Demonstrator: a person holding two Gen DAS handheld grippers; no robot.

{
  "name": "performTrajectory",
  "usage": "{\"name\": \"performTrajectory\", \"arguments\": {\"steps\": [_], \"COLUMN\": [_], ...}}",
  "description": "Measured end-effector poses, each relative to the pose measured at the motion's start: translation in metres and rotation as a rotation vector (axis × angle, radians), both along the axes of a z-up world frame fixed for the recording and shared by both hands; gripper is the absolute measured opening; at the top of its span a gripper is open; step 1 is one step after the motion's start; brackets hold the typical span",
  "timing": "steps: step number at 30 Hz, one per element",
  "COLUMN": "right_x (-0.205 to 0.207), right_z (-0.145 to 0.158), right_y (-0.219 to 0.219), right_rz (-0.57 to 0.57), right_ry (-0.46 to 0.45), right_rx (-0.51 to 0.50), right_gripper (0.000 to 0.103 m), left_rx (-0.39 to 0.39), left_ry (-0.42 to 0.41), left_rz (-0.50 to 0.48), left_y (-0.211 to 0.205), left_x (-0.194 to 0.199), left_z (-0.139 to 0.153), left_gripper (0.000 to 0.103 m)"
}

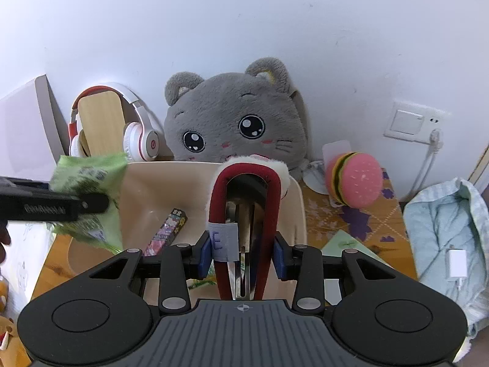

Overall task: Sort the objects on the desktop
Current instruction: 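Lift the green bag and red clip and carry them over the basket, then open the left tool to drop the green bag while the right tool drops the red clip into the basket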

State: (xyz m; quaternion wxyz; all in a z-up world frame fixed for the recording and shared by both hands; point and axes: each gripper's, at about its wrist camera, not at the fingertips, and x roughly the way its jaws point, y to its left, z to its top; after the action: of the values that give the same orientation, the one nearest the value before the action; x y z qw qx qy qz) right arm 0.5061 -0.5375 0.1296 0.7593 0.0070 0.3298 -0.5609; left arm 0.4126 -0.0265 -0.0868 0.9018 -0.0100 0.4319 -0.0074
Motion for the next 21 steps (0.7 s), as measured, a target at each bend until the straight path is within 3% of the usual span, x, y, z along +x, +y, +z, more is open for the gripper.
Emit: {"name": "performTrajectory", "arguments": {"steps": [8,15,21], "right_x": [0.023,0.022,0.021], "right_z": [-0.027,-0.052,-0.062], "right_y": [-0.039,-0.067,-0.073], "right_rz": [-0.049,-0.130,-0.149], "right_ry": [0.076,0.126,0.161], "right_rx": [0.072,0.158,0.170], "right_gripper": [0.037,0.037,0.037], "left_rx": [0.001,0.010,0.044], "left_ry": [0.077,0.146,0.192], "left_rz": [-0.035,-0.080,-0.122], "left_y": [-0.014,-0.028,-0.038], "left_x": [0.021,0.030,0.030], "left_z": [-0.033,-0.058,-0.074], "left_gripper": [0.057,0.057,0.057]}}
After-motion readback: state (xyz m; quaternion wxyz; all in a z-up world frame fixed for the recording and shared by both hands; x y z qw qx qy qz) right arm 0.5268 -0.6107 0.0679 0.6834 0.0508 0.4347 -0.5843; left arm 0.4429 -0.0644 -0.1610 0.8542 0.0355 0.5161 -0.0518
